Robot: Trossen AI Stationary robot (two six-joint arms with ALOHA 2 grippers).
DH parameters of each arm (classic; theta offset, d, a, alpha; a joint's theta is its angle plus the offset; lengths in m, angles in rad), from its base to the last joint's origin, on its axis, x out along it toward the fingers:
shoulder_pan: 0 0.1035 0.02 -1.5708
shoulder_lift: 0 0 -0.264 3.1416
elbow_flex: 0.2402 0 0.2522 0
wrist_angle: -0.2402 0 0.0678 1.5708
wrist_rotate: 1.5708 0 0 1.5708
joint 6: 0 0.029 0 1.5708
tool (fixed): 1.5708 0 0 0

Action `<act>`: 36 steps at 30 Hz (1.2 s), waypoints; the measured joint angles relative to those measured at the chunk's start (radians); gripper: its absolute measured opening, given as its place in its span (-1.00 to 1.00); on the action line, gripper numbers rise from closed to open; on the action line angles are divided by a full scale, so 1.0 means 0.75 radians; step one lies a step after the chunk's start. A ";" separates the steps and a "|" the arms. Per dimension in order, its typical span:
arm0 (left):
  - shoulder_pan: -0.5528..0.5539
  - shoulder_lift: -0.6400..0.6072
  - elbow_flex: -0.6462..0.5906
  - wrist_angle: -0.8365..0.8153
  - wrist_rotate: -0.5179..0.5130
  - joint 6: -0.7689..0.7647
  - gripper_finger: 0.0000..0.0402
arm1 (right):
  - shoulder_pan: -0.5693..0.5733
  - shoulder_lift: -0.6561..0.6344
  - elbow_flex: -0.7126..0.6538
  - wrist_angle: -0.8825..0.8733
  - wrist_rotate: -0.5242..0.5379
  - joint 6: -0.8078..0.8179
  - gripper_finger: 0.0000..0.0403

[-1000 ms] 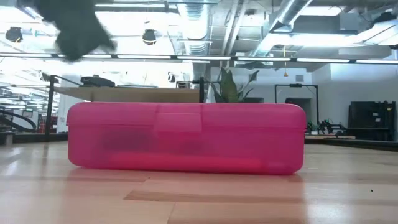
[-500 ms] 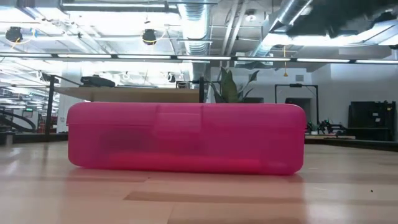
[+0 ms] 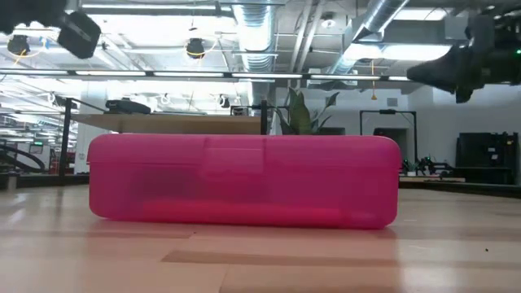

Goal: Pack school essentials
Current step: Return to Home Position

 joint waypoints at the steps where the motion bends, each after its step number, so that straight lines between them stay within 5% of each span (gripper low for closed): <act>1: 0.003 -0.001 -0.035 0.023 0.087 -0.009 -1.00 | 0.000 -0.043 -0.024 0.019 -0.038 0.001 -0.63; 4: 0.014 -0.011 -0.119 0.178 0.295 -0.014 -1.00 | 0.004 -0.051 -0.071 0.028 -0.100 -0.001 -0.63; 9: 0.027 -0.043 -0.292 0.311 0.414 -0.014 -1.00 | 0.005 0.032 -0.071 0.027 -0.106 0.020 -0.63; 13: 0.039 -0.060 -0.291 0.217 0.432 -0.009 -1.00 | 0.001 0.057 -0.071 0.024 -0.104 0.008 -0.63; 36: 0.038 -0.059 -0.294 0.111 0.199 0.023 -1.00 | 0.002 0.055 -0.073 0.024 -0.101 -0.034 -0.63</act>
